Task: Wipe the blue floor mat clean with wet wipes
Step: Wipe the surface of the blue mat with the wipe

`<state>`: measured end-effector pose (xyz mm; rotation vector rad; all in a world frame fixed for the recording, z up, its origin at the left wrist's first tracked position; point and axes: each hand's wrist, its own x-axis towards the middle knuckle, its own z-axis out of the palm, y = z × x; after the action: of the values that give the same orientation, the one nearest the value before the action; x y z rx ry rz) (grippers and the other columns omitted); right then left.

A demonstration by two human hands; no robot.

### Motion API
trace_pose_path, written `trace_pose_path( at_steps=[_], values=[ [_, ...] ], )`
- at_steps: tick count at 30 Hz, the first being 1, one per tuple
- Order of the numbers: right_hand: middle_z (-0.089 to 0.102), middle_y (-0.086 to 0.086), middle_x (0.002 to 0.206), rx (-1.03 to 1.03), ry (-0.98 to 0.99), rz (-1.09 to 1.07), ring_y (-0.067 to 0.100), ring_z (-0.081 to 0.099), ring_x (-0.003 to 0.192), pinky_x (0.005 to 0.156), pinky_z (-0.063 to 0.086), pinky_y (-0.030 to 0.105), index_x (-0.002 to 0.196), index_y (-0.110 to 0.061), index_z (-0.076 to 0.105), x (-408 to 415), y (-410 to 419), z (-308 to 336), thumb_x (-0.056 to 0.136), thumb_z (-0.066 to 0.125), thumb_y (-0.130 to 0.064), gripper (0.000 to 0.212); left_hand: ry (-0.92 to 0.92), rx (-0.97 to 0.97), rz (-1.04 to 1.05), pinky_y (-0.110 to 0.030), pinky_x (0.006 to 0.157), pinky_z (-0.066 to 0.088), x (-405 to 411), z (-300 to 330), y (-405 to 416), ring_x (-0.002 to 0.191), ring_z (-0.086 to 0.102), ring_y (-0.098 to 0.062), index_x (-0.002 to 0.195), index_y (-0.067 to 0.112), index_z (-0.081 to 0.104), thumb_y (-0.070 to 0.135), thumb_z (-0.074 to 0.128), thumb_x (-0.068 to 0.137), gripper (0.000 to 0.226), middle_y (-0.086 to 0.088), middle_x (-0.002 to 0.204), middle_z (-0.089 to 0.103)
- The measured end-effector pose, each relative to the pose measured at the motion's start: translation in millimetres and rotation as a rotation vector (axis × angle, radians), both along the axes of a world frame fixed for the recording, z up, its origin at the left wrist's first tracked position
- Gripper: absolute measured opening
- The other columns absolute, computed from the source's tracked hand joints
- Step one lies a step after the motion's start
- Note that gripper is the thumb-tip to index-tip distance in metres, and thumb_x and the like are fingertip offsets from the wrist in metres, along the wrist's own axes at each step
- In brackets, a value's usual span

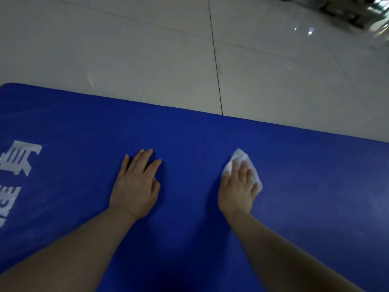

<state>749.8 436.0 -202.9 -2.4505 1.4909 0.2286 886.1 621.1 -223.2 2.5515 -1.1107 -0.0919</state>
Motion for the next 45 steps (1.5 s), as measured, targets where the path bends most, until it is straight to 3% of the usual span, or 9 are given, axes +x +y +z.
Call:
trace_pose_path(
  at_steps=[4,8,14,18,23,28,32,36,45],
  values=[
    [-0.006,0.0,0.161,-0.054,-0.043,0.424,0.023,-0.006,0.147,0.114,-0.007,0.048,0.152,-0.029,-0.005,31,65,-9,0.086,-0.01,-0.044,0.068,0.002,0.011,0.006,-0.049,0.117,0.016,2,-2,1,0.139,0.034,-0.028,0.131,0.009,0.056,0.02,0.049,0.089,0.044,-0.013,0.148,0.041],
    [0.035,0.001,0.152,-0.029,-0.108,0.658,0.021,0.03,0.141,0.112,0.02,0.046,0.147,-0.025,0.034,33,98,-9,0.096,0.023,-0.036,0.053,0.021,0.003,-0.008,-0.05,0.113,0.022,2,-1,1,0.135,0.04,-0.031,0.127,0.008,0.059,0.037,0.028,0.091,0.056,-0.017,0.143,0.047],
    [-0.01,-0.004,0.16,-0.048,0.027,0.291,0.014,-0.008,0.147,0.118,-0.005,0.041,0.147,-0.031,-0.014,-27,16,-12,0.093,-0.008,-0.044,0.056,0.025,-0.025,0.008,-0.049,0.116,0.019,1,-1,2,0.138,0.036,-0.027,0.13,0.009,0.057,0.008,0.06,0.083,0.048,-0.013,0.146,0.042],
    [-0.015,-0.004,0.159,0.014,0.005,0.002,0.013,-0.015,0.145,0.118,-0.009,0.04,0.148,-0.034,-0.014,-53,-1,5,0.102,0.008,-0.039,0.051,0.022,-0.022,0.006,-0.05,0.116,0.019,1,-2,1,0.138,0.036,-0.028,0.13,0.008,0.057,0.008,0.059,0.083,0.047,-0.013,0.146,0.042],
    [0.0,0.0,0.161,-0.016,-0.017,0.276,0.022,0.0,0.148,0.117,-0.001,0.048,0.153,-0.026,0.001,-15,57,-6,0.089,-0.008,-0.046,0.068,0.018,-0.009,0.002,-0.05,0.117,0.018,1,-2,1,0.139,0.034,-0.028,0.132,0.008,0.055,0.008,0.056,0.084,0.047,-0.013,0.148,0.041],
    [0.037,0.002,0.151,-0.038,-0.132,0.639,0.022,0.033,0.14,0.109,0.029,0.05,0.145,-0.022,0.038,2,125,-7,0.096,0.026,-0.038,0.053,-0.012,-0.007,-0.007,-0.05,0.114,0.021,4,-5,1,0.137,0.037,-0.03,0.129,0.006,0.057,0.013,0.049,0.09,0.041,-0.015,0.146,0.043],
    [0.031,0.001,0.154,-0.029,-0.037,0.541,0.02,0.032,0.141,0.111,0.03,0.046,0.148,-0.022,0.026,-22,88,-9,0.093,0.018,-0.037,0.058,-0.001,0.008,-0.012,-0.049,0.116,0.019,3,-3,2,0.139,0.034,-0.029,0.132,0.007,0.055,0.007,0.057,0.086,0.046,-0.014,0.148,0.04],
    [-0.021,-0.007,0.155,-0.033,0.073,0.204,0.012,-0.016,0.145,0.117,-0.008,0.039,0.138,-0.032,-0.027,-73,18,-6,0.079,-0.023,-0.051,0.063,-0.017,0.004,-0.008,-0.049,0.116,0.019,1,-2,2,0.138,0.035,-0.029,0.131,0.007,0.055,0.005,0.06,0.084,0.048,-0.014,0.147,0.041],
    [-0.031,-0.01,0.149,0.002,0.066,0.193,0.008,-0.028,0.138,0.117,-0.012,0.04,0.137,-0.031,-0.028,-91,3,0,0.077,-0.022,-0.056,0.065,-0.061,-0.115,-0.114,-0.056,0.111,0.026,-32,4,17,0.133,0.041,-0.032,0.118,0.004,0.064,-0.003,0.06,0.082,0.037,-0.016,0.14,0.047]
  ],
)
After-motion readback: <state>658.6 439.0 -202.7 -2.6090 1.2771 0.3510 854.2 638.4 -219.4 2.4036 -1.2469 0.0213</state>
